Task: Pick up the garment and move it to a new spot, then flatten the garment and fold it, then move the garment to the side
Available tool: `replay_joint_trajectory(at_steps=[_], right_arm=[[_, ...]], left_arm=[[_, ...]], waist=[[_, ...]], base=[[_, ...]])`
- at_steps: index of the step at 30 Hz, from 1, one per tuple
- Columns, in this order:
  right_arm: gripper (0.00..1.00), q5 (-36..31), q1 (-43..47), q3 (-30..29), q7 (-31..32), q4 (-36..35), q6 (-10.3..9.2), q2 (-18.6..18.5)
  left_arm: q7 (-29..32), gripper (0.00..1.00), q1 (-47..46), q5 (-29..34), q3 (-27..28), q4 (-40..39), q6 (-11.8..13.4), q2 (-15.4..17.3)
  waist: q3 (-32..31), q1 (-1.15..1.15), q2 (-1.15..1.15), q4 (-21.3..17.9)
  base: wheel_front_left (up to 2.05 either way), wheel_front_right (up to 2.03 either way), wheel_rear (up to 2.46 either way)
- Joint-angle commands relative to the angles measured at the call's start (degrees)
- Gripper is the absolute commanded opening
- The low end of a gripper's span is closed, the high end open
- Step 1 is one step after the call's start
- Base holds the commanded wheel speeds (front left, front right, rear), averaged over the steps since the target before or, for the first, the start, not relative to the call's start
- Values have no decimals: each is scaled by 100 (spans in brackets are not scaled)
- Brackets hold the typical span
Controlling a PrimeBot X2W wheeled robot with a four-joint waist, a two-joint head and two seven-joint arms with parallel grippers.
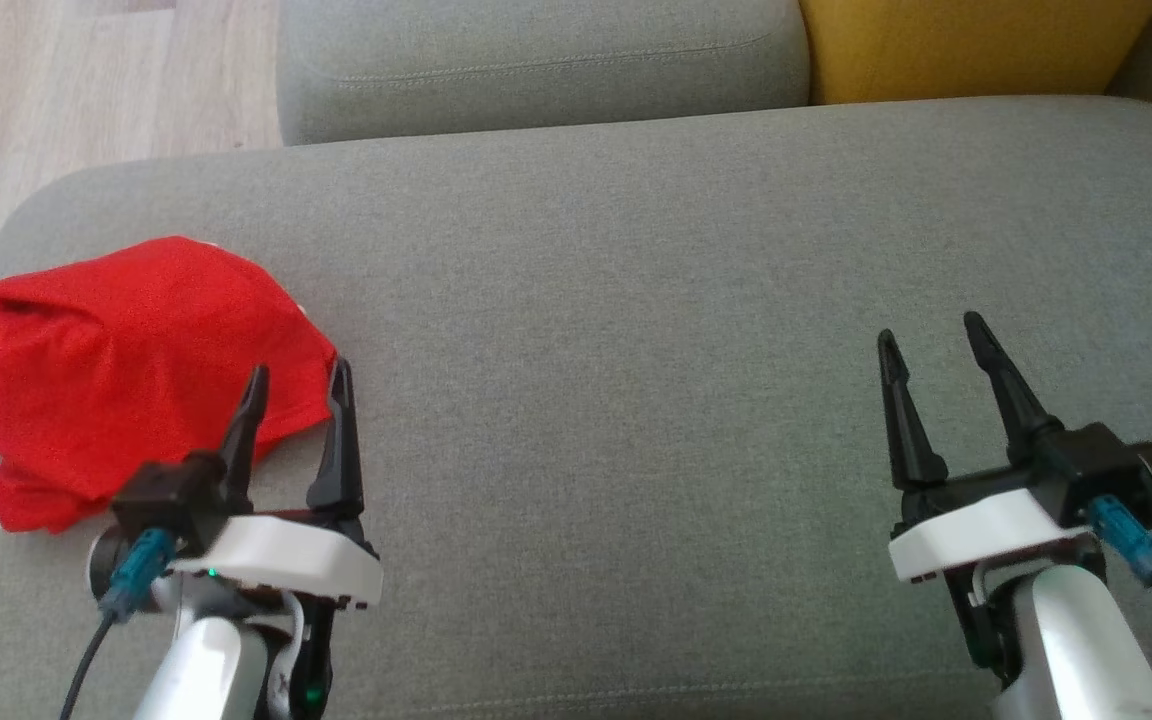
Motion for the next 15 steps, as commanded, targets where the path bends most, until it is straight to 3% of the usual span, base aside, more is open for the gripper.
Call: replay_joint_trajectory(at_steps=[1,10,15], right_arm=[[100,-237,-302,151,-92,-294,-3,-17],[100,-767,-340,285,-244,-766,-4,25],[100,-902,-251,156,-328,-619,-4,37]], left_arm=[[-78,100,-357,187,177,-339,75,49],[-228,100,-332,726,261,-950,253,-31],[-312,100,-212,939,275,-755,128,-97]], waist=[[3,0,0,8],[18,0,0,38],[1,0,0,42]], base=[[0,0,0],[0,0,0],[0,0,0]])
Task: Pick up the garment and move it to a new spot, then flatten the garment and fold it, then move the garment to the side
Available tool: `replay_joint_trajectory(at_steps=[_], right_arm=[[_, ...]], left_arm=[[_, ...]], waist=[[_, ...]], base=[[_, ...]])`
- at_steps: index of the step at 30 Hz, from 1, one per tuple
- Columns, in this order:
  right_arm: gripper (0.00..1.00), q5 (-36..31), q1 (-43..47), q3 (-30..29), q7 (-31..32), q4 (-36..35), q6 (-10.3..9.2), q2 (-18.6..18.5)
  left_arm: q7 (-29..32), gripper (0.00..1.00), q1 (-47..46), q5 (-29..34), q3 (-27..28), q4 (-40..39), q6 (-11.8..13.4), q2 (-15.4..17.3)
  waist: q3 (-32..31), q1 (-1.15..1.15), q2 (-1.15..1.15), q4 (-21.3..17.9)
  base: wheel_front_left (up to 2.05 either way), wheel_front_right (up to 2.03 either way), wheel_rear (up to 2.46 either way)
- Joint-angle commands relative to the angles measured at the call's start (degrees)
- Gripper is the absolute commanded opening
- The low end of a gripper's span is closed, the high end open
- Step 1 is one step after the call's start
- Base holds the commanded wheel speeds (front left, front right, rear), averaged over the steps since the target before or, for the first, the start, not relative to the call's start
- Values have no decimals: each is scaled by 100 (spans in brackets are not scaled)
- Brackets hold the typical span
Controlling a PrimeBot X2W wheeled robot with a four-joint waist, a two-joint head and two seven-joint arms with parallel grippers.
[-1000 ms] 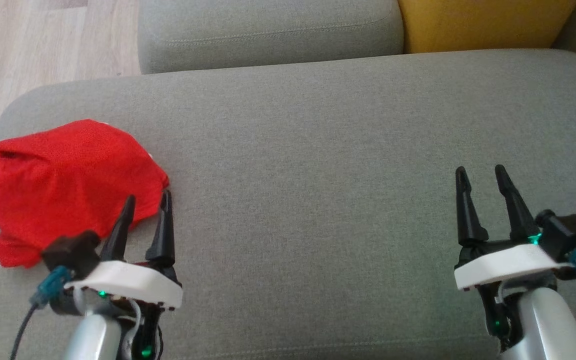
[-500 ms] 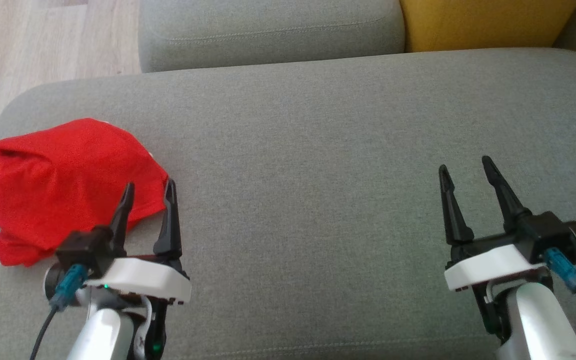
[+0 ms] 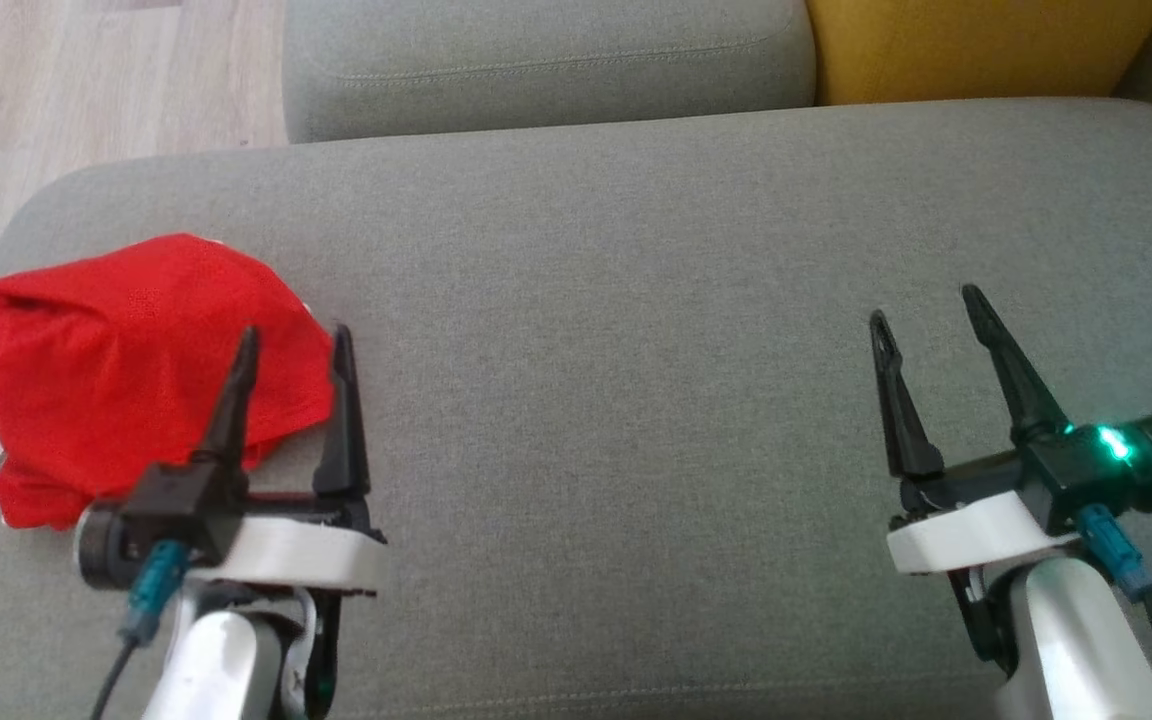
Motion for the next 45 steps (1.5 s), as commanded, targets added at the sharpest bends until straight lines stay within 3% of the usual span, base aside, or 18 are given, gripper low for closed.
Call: replay_joint_trajectory(at_steps=[1,9,29,36,45], right_arm=[[100,-143,-228,55,-89,-40,-4,10],[100,397,-244,124,-81,641,-4,12],[100,696,-323,200,-46,931,-4,12],[100,700,-314,322,-13,932,-4,12],[100,673,-294,557,65,850,-4,12]], left_arm=[[-71,100,-180,175,208,-41,-58,8],[-205,100,-68,368,352,662,-330,-234],[-223,100,-137,563,672,921,-671,-433],[-223,100,-156,552,760,906,-635,-453],[-223,100,-100,518,893,759,-538,-459]], waist=[[-16,0,0,-2],[-48,0,0,-31],[-33,0,0,-20],[-44,0,0,343],[-75,0,0,1168]], base=[[0,0,0],[0,0,0],[0,0,0],[0,0,0],[0,0,0]])
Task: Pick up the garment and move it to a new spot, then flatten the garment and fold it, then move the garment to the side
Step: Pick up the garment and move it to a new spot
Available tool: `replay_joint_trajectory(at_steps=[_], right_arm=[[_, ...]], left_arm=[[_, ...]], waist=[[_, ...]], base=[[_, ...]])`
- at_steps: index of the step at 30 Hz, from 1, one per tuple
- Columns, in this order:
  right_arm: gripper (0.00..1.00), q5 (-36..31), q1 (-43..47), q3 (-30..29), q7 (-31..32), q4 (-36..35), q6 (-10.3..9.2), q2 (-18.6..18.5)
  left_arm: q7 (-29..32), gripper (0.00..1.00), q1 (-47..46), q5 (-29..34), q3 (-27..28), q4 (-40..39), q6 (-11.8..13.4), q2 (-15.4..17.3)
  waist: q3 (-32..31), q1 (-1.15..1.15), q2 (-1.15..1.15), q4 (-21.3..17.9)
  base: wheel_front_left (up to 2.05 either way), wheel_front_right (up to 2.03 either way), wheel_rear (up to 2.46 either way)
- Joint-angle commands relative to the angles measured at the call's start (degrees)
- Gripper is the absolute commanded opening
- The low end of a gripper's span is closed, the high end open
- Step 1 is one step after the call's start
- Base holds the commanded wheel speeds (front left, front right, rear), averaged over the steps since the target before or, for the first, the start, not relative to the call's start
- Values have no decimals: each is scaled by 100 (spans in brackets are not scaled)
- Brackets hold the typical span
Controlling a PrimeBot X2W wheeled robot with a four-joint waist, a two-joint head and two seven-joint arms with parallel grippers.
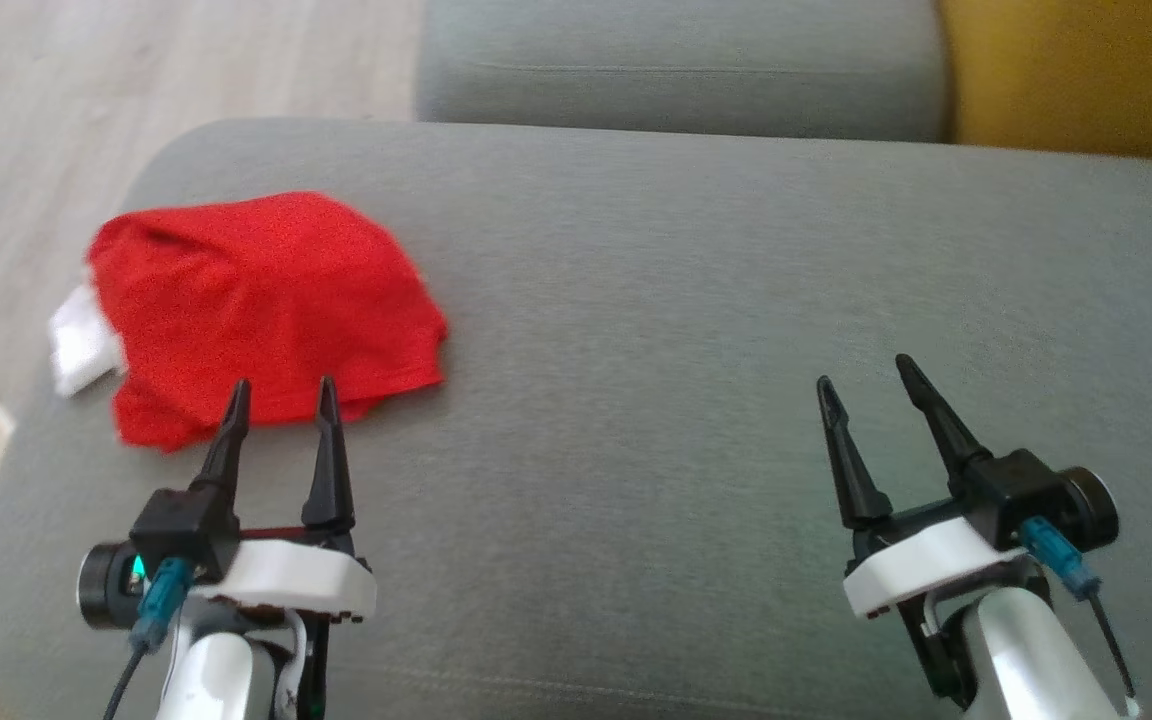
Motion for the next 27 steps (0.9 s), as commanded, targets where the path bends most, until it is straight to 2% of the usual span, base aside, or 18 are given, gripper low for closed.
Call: replay_joint_trajectory(at_steps=[1,8,18,27], right_arm=[[100,11,-292,180,9,-228,-4,-3],[100,60,-292,361,16,-247,-4,-3],[100,84,-296,493,-3,-269,-4,-30],[100,100,-305,570,-18,-194,-4,-16]], left_arm=[[-69,100,-226,-4,214,-261,36,13],[-69,100,-188,-23,316,-460,160,12],[-69,100,-82,-66,418,-500,267,12],[-69,100,-48,-101,528,-543,301,12]], waist=[[-12,0,0,385],[5,0,0,1020],[37,0,0,1704],[9,0,0,1948]], base=[[0,0,0],[0,0,0],[0,0,0],[0,0,0]])
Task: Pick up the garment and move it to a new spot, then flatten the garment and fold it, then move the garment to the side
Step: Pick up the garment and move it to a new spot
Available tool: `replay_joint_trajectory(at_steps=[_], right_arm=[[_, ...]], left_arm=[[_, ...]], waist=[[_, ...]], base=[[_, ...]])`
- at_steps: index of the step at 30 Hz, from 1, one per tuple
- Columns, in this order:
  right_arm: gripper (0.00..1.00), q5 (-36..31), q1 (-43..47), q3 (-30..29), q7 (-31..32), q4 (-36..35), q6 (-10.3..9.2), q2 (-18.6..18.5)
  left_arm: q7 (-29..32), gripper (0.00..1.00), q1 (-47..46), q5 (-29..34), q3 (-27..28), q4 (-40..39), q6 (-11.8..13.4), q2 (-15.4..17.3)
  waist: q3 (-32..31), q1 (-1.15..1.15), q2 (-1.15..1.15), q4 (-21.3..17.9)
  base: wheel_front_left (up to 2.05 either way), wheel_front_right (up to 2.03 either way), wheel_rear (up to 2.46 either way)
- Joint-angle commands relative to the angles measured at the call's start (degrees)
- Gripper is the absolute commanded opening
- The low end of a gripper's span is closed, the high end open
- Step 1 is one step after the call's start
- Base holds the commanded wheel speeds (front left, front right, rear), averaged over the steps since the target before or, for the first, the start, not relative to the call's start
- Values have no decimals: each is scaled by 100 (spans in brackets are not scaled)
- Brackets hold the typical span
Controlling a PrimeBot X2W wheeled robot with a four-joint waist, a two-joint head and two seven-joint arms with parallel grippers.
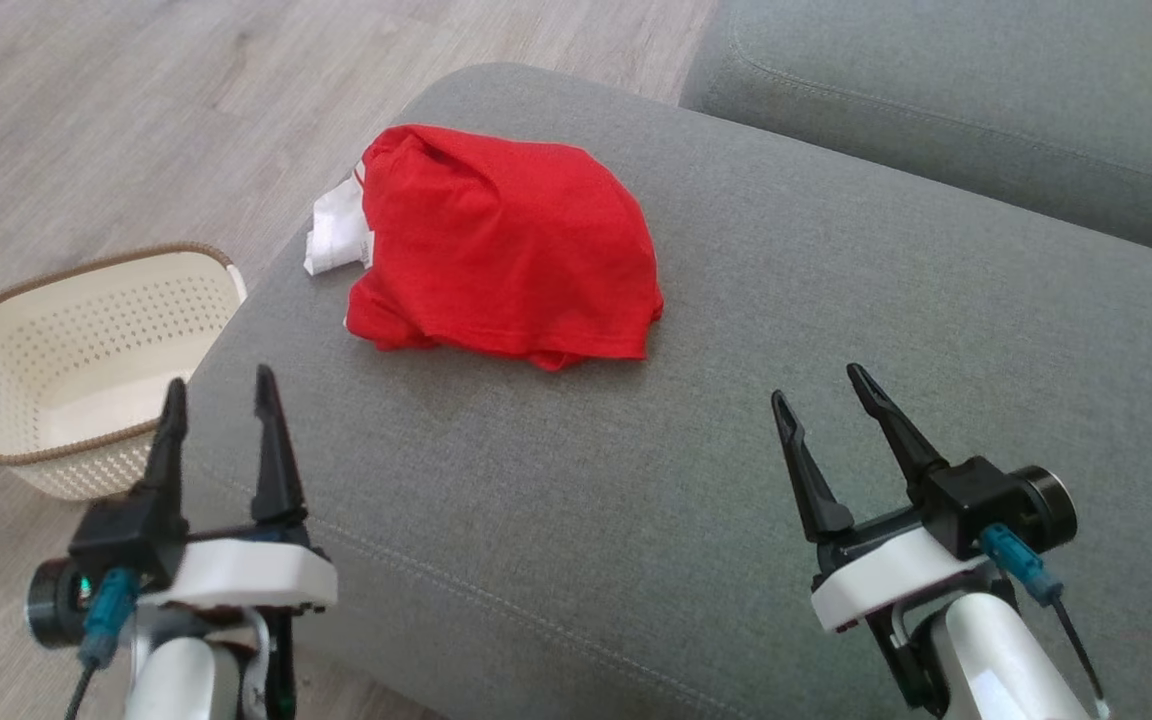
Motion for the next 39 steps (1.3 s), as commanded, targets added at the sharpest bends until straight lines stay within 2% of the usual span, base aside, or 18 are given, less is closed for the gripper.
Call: replay_joint_trajectory(at_steps=[1,8,15,20,26,34,39], right_arm=[[100,49,-308,129,-35,-166,-4,-14],[100,52,-366,140,-28,-207,-4,-7],[100,-65,-374,-227,63,-487,-4,-4],[100,-177,-380,-494,146,-774,-4,-3],[100,-420,-477,-681,369,-1333,-4,-2],[100,-630,-624,-642,682,-2020,-4,-2],[100,-695,-717,-513,834,-2315,-4,-2]], left_arm=[[-52,100,-171,3,216,-222,9,15],[-52,100,-279,44,491,-226,-89,24],[-52,100,-848,-34,726,136,-436,220],[54,100,-1446,-142,711,767,-717,445],[735,100,-2373,-457,606,1594,-1105,590],[1388,100,-3469,-777,469,2704,-1373,832],[1633,100,-4193,-816,384,3549,-1415,1059]], waist=[[2,0,0,-7],[154,0,0,-170],[506,0,0,-408],[818,0,0,-599],[1285,0,0,-803],[1791,0,0,-1093],[2077,0,0,-1332]], base=[[0,0,0],[0,0,0],[0,0,0],[0,0,0],[0,0,0],[0,0,0],[0,0,0]])
